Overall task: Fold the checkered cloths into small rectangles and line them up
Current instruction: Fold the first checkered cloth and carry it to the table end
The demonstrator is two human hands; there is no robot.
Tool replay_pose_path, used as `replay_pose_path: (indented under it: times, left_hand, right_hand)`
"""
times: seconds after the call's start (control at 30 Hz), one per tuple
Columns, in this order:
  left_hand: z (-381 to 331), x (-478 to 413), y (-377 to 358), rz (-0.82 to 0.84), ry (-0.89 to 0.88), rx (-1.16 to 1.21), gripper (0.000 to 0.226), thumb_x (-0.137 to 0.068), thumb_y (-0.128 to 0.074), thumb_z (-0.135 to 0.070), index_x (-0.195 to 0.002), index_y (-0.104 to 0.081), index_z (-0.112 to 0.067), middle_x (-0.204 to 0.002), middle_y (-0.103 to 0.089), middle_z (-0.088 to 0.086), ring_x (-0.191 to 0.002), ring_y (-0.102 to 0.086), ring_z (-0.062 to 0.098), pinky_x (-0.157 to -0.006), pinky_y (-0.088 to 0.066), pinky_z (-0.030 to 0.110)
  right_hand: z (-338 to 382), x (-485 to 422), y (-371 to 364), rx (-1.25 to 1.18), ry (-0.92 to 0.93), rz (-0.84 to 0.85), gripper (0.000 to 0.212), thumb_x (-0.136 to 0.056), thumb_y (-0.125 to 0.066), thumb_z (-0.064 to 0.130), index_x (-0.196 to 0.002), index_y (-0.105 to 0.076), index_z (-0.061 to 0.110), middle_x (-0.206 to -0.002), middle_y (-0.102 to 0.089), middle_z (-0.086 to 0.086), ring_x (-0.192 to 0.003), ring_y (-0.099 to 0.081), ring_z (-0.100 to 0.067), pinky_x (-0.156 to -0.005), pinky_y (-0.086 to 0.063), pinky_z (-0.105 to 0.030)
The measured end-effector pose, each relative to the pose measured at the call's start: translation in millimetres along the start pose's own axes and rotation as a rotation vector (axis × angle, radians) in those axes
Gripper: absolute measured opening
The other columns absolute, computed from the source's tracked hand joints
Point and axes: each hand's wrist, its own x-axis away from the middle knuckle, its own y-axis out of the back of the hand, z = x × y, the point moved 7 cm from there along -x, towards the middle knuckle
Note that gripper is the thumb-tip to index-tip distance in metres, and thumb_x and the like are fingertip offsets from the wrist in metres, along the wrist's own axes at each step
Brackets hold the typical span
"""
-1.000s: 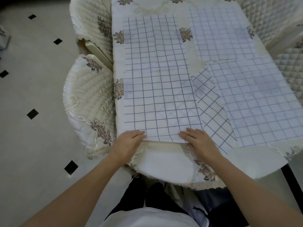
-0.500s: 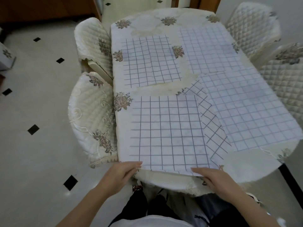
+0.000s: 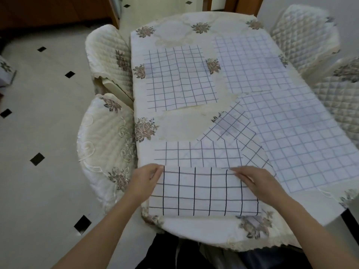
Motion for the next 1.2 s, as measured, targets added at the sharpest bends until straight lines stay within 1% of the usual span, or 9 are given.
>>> replay_pose_path:
  times: [0.17,0.33,0.43,0.53,0.77,0.9,0.97,1.07,1.2]
  left_hand:
    - [5,-71,0,-0.044,0.041,-0.069,0.025,-0.101,-0.055,-0.024,-0.108,-0.073,-0.007,-0.103,-0.071,0.003,-0.093,-0.062,0.011,-0.081,-0.044,0.022]
    - [29,-124,-12,-0.061,-0.001,-0.191,0.027,-0.099,-0.056,-0.022,-0.077,-0.066,-0.011,-0.081,-0.062,0.001,-0.081,-0.058,0.022,-0.079,-0.051,0.044]
    - [36,-138,-16,-0.134,-0.066,-0.238,0.018,-0.096,-0.062,-0.020,-0.082,-0.070,-0.011,-0.085,-0.059,0.000,-0.083,-0.057,0.024,-0.076,-0.052,0.043]
    - [36,-140,-16,-0.211,-0.162,-0.298,0.012,-0.094,-0.063,-0.020,-0.086,-0.067,-0.012,-0.086,-0.057,0.000,-0.081,-0.057,0.023,-0.071,-0.052,0.043]
    - [36,-138,-14,-0.305,-0.230,-0.413,0.020,-0.093,-0.052,-0.029,-0.098,-0.061,-0.013,-0.095,-0.055,0.005,-0.085,-0.052,0.026,-0.069,-0.049,0.047]
    - [8,-105,-20,-0.337,-0.177,-0.536,0.027,-0.095,-0.054,-0.030,-0.117,-0.059,-0.015,-0.123,-0.053,0.009,-0.112,-0.050,0.030,-0.086,-0.044,0.047]
    - [-6,-73,-46,-0.226,-0.237,-0.562,0.040,-0.093,-0.051,-0.035,-0.129,-0.056,-0.018,-0.142,-0.047,0.008,-0.129,-0.045,0.027,-0.100,-0.040,0.048]
    - [-5,-26,-92,-0.027,-0.300,-0.614,0.054,-0.097,-0.045,-0.042,-0.146,-0.045,-0.022,-0.161,-0.030,0.005,-0.148,-0.028,0.023,-0.117,-0.027,0.049]
    - [10,-8,-114,0.055,-0.300,-0.687,0.061,-0.101,-0.031,-0.053,-0.155,-0.031,-0.026,-0.166,-0.014,0.003,-0.153,-0.012,0.021,-0.119,-0.022,0.052]
  right_hand:
    - [-21,-85,-3,0.069,0.011,-0.050,0.028,-0.097,-0.057,0.027,-0.121,-0.071,0.023,-0.128,-0.067,0.007,-0.133,-0.051,-0.018,-0.106,-0.036,-0.030]
    - [-46,-130,-18,0.121,0.006,-0.073,0.021,-0.095,-0.065,0.024,-0.113,-0.075,0.021,-0.128,-0.067,0.007,-0.130,-0.052,-0.019,-0.106,-0.038,-0.030]
    - [-51,-139,-18,0.121,0.024,-0.161,0.017,-0.091,-0.071,0.017,-0.107,-0.076,0.017,-0.113,-0.071,0.004,-0.110,-0.059,-0.020,-0.094,-0.051,-0.038]
    - [-50,-145,-15,0.124,0.044,-0.231,0.020,-0.086,-0.075,0.014,-0.106,-0.073,0.016,-0.104,-0.066,0.004,-0.099,-0.057,-0.019,-0.085,-0.048,-0.032]
    - [-53,-145,-19,0.163,0.044,-0.294,0.036,-0.087,-0.073,0.015,-0.123,-0.067,0.015,-0.116,-0.060,-0.004,-0.107,-0.055,-0.023,-0.091,-0.051,-0.041]
    - [-40,-124,-19,0.244,0.020,-0.391,0.038,-0.092,-0.066,0.018,-0.130,-0.061,0.009,-0.133,-0.055,-0.013,-0.120,-0.053,-0.031,-0.093,-0.050,-0.049]
    - [-27,-102,-28,0.236,0.020,-0.408,0.039,-0.098,-0.060,0.024,-0.134,-0.059,0.009,-0.139,-0.053,-0.013,-0.130,-0.050,-0.032,-0.101,-0.047,-0.051]
    - [-9,-62,-56,0.265,0.003,-0.328,0.055,-0.100,-0.050,0.039,-0.147,-0.046,0.011,-0.154,-0.041,-0.012,-0.147,-0.031,-0.030,-0.116,-0.032,-0.051]
    - [-4,-25,-86,0.306,-0.091,-0.175,0.070,-0.101,-0.031,0.057,-0.160,-0.015,0.022,-0.167,-0.010,-0.002,-0.155,-0.005,-0.022,-0.125,-0.011,-0.045]
